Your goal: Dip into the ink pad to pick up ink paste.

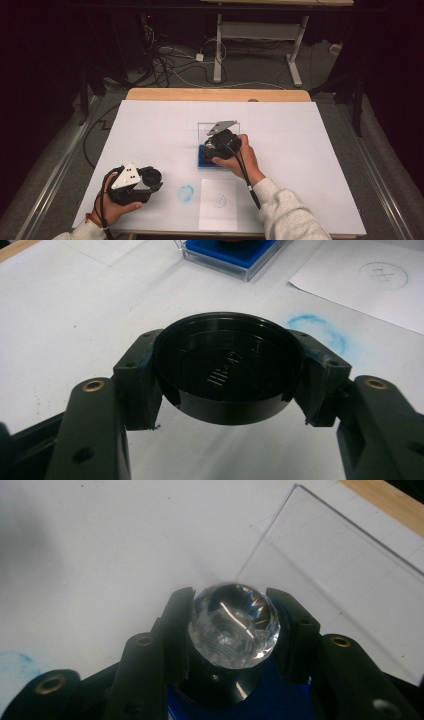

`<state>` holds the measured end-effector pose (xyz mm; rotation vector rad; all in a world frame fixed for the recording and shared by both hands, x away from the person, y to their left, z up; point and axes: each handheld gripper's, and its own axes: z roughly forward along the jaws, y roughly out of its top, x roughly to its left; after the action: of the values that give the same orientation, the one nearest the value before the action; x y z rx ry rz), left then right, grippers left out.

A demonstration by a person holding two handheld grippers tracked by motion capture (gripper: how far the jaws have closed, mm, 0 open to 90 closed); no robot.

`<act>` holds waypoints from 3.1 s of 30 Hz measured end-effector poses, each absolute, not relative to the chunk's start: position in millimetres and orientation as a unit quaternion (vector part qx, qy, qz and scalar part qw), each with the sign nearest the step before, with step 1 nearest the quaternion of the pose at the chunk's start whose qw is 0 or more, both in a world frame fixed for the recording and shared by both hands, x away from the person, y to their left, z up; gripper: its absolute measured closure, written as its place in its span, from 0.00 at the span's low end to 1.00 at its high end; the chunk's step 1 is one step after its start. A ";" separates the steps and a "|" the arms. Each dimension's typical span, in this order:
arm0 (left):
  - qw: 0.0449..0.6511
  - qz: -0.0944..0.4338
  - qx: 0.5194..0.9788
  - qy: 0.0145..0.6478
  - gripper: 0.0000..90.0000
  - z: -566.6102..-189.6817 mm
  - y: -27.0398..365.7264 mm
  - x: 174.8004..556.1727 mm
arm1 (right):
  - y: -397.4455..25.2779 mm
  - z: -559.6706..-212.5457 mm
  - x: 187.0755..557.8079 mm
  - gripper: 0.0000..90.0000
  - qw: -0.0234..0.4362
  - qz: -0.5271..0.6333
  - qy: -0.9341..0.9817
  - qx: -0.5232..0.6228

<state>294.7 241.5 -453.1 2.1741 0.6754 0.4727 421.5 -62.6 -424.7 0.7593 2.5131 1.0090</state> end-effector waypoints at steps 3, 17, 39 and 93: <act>0.398 0.185 0.858 0.267 0.41 -453.3 241.5 294.8 | -60.7 -428.7 420.2 0.63 0.156 0.348 0.886 0.265; 0.396 0.182 0.860 0.266 0.41 -453.9 240.6 295.1 | -58.6 -430.2 418.3 0.63 0.161 0.350 0.886 0.259; 0.393 0.179 0.863 0.262 0.41 -454.4 239.0 293.8 | -65.4 -437.1 416.6 0.63 0.157 0.366 0.882 0.251; 0.395 0.176 0.863 0.260 0.41 -453.4 238.6 293.0 | -61.5 -441.1 411.0 0.63 0.188 0.349 0.884 0.249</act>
<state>293.0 238.6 -453.4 2.1887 0.6580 0.4456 411.0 -61.5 -441.1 0.7011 2.4867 0.9809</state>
